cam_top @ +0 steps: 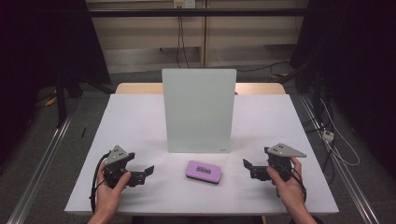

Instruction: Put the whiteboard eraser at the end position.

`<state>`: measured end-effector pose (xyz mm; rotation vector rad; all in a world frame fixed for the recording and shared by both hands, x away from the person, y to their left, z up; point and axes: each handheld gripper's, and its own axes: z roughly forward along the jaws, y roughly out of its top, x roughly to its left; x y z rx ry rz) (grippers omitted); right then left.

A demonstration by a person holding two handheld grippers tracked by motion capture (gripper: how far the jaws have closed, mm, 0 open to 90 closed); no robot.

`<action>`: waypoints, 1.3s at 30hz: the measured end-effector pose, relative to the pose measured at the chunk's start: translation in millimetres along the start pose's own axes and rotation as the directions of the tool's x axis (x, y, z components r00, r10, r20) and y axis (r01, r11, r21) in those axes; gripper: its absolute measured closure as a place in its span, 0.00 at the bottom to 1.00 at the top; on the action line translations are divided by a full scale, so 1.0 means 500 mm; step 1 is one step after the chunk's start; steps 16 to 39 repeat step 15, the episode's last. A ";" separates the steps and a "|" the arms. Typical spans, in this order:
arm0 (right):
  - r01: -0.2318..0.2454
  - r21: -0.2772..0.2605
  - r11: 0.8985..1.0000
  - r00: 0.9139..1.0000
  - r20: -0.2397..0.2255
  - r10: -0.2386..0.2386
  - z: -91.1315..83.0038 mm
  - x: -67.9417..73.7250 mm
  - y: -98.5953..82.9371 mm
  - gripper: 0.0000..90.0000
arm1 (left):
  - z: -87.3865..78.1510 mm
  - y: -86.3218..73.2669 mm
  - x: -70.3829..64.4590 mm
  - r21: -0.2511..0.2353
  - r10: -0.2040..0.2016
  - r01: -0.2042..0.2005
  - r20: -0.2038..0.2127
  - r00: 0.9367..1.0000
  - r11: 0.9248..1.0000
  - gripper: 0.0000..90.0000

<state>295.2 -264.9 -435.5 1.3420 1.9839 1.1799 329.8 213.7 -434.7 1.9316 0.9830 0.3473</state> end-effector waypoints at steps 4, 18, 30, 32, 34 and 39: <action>-0.009 0.004 1.000 1.000 0.017 0.009 0.001 -0.005 -0.019 0.06 | -0.003 0.000 0.000 -0.011 -0.011 0.011 -0.003 1.000 1.000 0.06; 0.005 -0.013 1.000 1.000 0.022 -0.005 -0.011 -0.004 -0.024 0.06 | -0.011 -0.002 0.002 -0.025 -0.016 0.016 -0.014 1.000 1.000 0.06; 0.005 -0.013 1.000 1.000 0.022 -0.005 -0.011 -0.004 -0.024 0.06 | -0.011 -0.002 0.002 -0.025 -0.016 0.016 -0.014 1.000 1.000 0.06; 0.005 -0.013 1.000 1.000 0.022 -0.005 -0.011 -0.004 -0.024 0.06 | -0.011 -0.002 0.002 -0.025 -0.016 0.016 -0.014 1.000 1.000 0.06; 0.005 -0.013 1.000 1.000 0.022 -0.005 -0.011 -0.004 -0.024 0.06 | -0.011 -0.002 0.002 -0.025 -0.016 0.016 -0.014 1.000 1.000 0.06; 0.005 -0.013 1.000 1.000 0.022 -0.005 -0.011 -0.004 -0.024 0.06 | -0.011 -0.002 0.002 -0.025 -0.016 0.016 -0.014 1.000 1.000 0.06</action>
